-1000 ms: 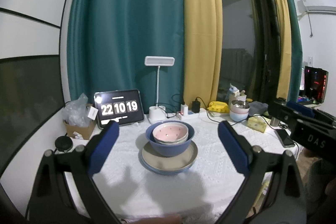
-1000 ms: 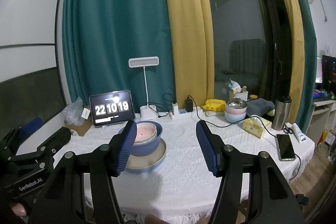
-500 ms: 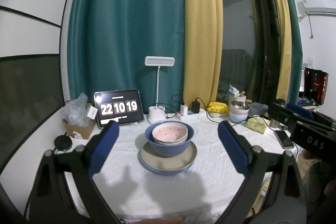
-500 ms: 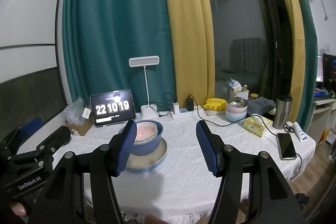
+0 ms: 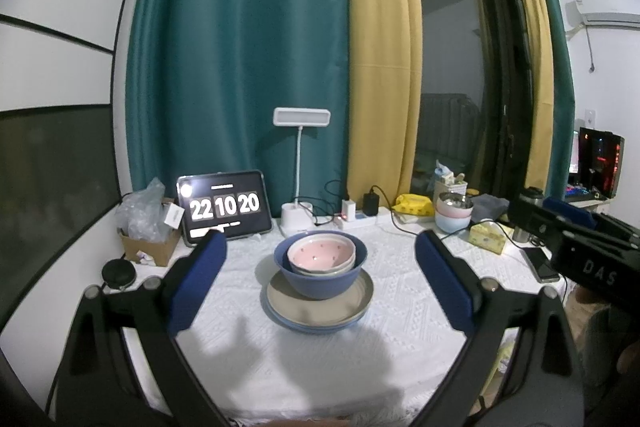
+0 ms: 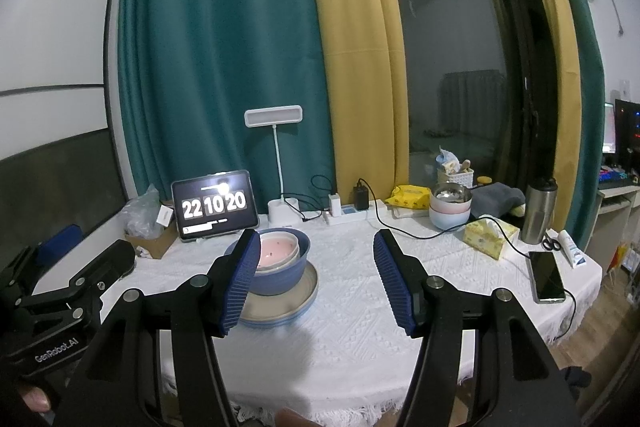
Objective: Organize plates and bowls
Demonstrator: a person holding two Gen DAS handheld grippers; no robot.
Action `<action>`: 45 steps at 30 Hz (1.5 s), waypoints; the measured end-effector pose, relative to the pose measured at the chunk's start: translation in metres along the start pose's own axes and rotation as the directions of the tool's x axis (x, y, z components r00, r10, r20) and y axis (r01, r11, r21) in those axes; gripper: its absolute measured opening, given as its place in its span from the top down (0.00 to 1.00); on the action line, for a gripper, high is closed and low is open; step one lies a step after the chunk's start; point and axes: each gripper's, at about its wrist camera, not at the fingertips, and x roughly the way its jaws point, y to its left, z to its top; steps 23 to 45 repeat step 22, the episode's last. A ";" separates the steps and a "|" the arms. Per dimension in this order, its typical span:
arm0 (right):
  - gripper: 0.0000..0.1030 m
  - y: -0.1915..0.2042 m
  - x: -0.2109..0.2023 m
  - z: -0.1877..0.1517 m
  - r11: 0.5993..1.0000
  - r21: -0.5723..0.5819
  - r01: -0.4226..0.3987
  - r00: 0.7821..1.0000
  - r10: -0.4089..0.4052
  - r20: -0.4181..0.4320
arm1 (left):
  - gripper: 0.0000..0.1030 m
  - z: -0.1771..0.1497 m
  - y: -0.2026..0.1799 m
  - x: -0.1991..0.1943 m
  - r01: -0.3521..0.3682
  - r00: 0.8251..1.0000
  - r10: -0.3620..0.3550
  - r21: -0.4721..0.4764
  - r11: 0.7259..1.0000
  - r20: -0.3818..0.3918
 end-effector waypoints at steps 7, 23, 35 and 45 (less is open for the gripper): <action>0.40 0.000 0.000 0.000 1.000 0.001 0.000 1.000 0.000 0.000 | 0.07 0.000 0.000 0.000 0.000 1.000 0.000 0.001 1.000 0.000; 0.40 -0.001 0.001 -0.001 1.000 0.008 -0.004 1.000 0.004 -0.005 | 0.07 -0.002 -0.017 -0.001 0.008 1.000 -0.008 0.010 1.000 -0.005; 0.40 -0.001 0.001 -0.001 1.000 0.008 -0.004 1.000 0.004 -0.005 | 0.07 -0.002 -0.017 -0.001 0.008 1.000 -0.008 0.010 1.000 -0.005; 0.40 -0.001 0.001 -0.001 1.000 0.008 -0.004 1.000 0.004 -0.005 | 0.07 -0.002 -0.017 -0.001 0.008 1.000 -0.008 0.010 1.000 -0.005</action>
